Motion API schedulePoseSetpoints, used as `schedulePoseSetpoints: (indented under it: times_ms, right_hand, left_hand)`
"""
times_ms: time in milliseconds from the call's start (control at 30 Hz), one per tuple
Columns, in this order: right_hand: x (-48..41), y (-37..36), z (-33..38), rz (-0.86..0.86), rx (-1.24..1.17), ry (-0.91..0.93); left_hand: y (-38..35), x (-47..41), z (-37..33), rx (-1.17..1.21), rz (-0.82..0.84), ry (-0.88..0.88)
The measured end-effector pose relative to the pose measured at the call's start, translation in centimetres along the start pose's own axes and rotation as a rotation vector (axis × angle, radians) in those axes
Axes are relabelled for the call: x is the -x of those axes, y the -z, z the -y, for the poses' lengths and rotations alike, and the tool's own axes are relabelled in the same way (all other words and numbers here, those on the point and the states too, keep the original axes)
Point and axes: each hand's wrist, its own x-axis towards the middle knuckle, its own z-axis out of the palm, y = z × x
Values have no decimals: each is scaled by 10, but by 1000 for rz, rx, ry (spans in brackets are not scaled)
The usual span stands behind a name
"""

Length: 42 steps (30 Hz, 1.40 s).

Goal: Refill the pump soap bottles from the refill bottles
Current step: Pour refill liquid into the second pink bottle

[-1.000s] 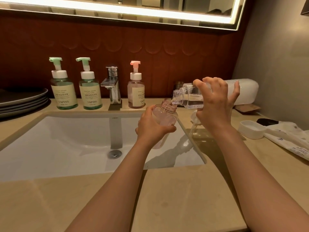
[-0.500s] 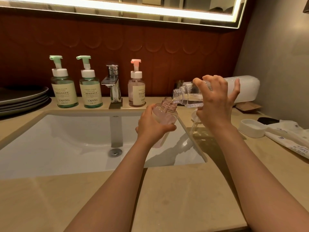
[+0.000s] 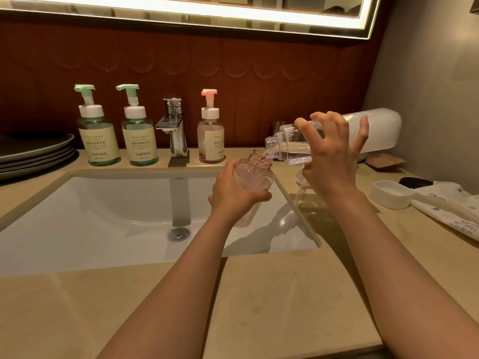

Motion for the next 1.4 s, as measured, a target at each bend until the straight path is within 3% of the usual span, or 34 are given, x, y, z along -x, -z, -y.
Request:
schedulePoseSetpoints:
  times_ms: [1400]
  right_hand:
    - [-2,-10,8,-127,53,74]
  left_hand:
    - [6,5,-2,10,53,22]
